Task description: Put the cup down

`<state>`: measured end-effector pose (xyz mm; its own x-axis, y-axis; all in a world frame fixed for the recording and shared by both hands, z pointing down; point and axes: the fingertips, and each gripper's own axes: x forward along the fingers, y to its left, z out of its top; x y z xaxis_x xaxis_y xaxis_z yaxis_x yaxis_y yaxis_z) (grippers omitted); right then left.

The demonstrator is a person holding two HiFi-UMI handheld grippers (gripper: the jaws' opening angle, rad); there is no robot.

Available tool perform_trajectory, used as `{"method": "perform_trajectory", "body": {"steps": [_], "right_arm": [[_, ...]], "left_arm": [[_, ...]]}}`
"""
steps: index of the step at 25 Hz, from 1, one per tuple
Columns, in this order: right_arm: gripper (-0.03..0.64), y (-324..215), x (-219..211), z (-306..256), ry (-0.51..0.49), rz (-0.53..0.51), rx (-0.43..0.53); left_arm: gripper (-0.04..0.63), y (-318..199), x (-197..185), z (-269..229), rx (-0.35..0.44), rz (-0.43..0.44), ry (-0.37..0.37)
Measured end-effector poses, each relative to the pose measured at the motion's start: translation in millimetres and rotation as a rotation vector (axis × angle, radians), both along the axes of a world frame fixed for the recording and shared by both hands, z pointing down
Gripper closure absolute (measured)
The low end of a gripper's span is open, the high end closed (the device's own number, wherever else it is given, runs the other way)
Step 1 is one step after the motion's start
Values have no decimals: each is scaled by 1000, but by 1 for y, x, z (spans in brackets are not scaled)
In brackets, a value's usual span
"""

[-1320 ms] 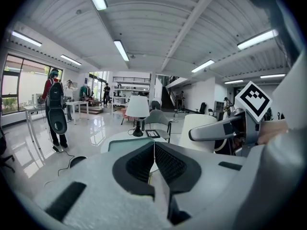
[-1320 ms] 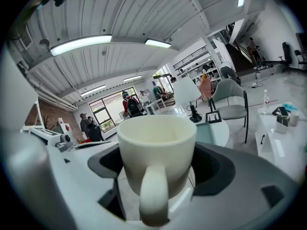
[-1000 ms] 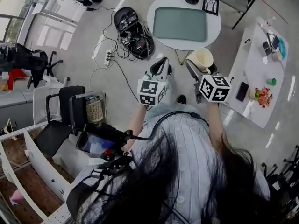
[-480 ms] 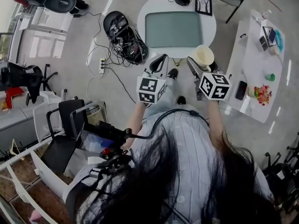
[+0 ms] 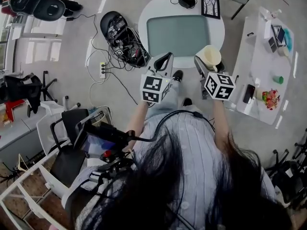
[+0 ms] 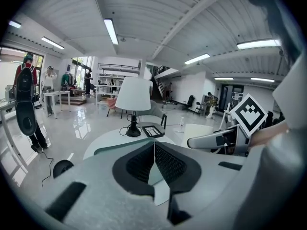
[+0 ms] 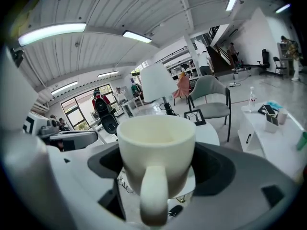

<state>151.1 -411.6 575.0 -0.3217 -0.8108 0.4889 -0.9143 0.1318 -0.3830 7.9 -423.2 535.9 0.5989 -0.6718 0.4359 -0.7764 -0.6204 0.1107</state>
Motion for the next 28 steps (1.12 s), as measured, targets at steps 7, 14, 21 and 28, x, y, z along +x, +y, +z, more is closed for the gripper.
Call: {"method": "perform_trajectory", "body": {"steps": [7,14,21,28], "right_arm": [[219,-33,4,36,51,36,-43],[218,-57,3,71,101,26,-108],[218,-69,5,107,167,-7,-191],[218,-78,5,125,188,-14,-226]], "left_arm": [[577,-30,7,18,-43,54,1],[577,-52,18,29,-60,101,0],[578,-68,24,30,-64,118,-1],[577,-73,15,37,-83,101,-9]]}}
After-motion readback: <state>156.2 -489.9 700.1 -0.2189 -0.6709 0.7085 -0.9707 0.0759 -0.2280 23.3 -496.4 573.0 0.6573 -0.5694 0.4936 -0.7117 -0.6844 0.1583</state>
